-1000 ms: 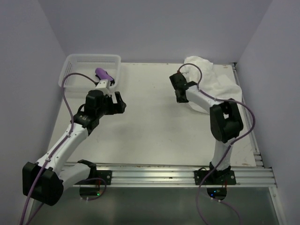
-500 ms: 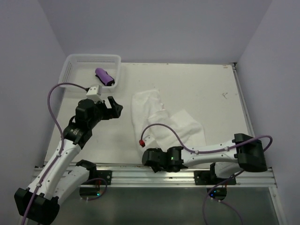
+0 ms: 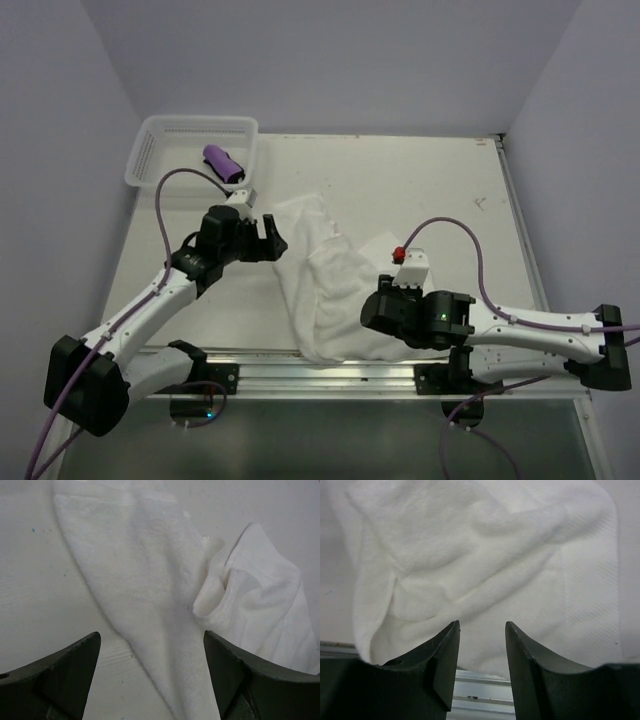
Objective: Roll the towels
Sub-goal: Move the towel to the center of the board
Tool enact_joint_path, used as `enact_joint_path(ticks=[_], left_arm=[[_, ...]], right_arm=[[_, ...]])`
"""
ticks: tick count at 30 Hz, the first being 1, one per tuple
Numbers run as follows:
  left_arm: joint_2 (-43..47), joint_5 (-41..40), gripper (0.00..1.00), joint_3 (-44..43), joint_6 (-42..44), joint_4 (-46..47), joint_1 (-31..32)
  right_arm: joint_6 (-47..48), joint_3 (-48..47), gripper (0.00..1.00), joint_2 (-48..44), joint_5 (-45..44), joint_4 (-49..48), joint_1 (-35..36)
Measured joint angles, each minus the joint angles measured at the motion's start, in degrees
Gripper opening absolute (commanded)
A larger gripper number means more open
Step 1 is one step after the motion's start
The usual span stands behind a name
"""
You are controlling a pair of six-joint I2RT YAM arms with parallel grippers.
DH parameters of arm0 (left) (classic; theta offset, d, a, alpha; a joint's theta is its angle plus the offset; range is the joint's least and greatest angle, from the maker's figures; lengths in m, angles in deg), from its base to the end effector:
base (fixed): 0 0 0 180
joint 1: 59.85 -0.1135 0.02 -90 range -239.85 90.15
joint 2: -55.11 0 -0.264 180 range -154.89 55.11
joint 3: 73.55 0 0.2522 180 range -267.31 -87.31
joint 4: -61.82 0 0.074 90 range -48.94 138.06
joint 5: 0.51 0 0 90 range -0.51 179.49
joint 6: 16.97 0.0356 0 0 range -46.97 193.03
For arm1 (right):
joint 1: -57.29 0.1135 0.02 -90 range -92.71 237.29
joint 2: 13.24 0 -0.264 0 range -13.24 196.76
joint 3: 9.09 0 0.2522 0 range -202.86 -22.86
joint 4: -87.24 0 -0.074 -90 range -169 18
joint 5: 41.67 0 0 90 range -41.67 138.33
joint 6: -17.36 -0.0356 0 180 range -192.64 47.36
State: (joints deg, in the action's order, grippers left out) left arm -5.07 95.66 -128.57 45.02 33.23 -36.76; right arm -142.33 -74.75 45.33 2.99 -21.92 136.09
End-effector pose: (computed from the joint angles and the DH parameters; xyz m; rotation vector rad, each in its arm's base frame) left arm 0.2109 -0.0941 0.2591 -0.0314 2.2242 -0.6207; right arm 0.0591 0.1681 0.2811 0.0398 2.2647 0.2502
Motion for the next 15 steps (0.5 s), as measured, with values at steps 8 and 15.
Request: enact_joint_path(ticks=[8, 15], left_arm=[[-16.44, -4.87, 0.86, -0.85, -0.26, 3.43, 10.73], [-28.48, -8.57, 0.72, -3.69, 0.55, 3.85, 14.53]], right_arm=[[-9.05, 12.17, 0.52, -4.07, 3.69, 5.11, -8.39], [-6.97, 18.73, 0.52, -1.49, 11.21, -5.09, -16.17]])
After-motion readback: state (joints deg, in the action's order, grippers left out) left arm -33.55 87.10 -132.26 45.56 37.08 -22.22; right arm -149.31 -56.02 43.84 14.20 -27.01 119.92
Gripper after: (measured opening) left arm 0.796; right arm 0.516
